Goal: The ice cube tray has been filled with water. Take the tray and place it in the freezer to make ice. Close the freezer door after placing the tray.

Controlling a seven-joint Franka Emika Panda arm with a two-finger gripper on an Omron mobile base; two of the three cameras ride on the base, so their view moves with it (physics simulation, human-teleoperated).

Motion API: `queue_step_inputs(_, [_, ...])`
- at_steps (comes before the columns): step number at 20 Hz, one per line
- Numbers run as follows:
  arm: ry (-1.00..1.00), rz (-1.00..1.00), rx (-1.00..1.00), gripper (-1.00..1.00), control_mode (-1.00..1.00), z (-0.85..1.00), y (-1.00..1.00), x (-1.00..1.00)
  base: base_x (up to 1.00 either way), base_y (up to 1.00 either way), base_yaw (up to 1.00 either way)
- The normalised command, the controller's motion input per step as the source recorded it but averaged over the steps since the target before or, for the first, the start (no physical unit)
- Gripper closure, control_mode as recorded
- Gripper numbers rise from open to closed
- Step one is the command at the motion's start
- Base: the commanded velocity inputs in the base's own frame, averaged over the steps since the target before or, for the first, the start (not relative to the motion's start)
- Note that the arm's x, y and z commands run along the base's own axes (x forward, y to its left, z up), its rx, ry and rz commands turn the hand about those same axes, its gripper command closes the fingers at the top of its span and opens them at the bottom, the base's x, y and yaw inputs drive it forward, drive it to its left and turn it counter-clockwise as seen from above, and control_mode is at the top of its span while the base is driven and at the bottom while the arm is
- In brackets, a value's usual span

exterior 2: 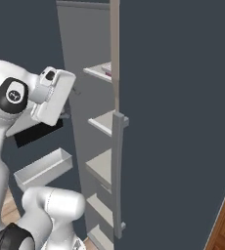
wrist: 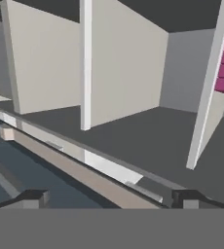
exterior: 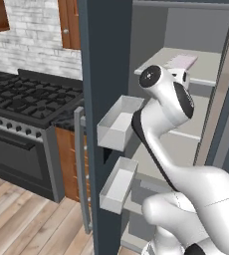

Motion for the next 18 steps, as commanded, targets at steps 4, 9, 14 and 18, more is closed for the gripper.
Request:
queue_step_inputs(4, [0.0, 0.0, 0.0, -1.0, 1.0, 0.0, 0.0, 0.0, -0.59, 0.19, -0.1])
queue_step_inputs(9, [0.0, 0.0, 0.0, -1.0, 1.0, 0.0, 0.0, 0.0, -0.79, 0.16, -0.2])
queue_step_inputs(14, [0.0, 0.0, 0.0, -1.0, 1.0, 0.0, 0.0, 0.0, -0.51, 0.01, -0.31])
queue_step_inputs(18, [0.0, 0.0, 0.0, -1.0, 1.0, 0.0, 0.0, 0.0, -0.3, 0.0, -0.4])
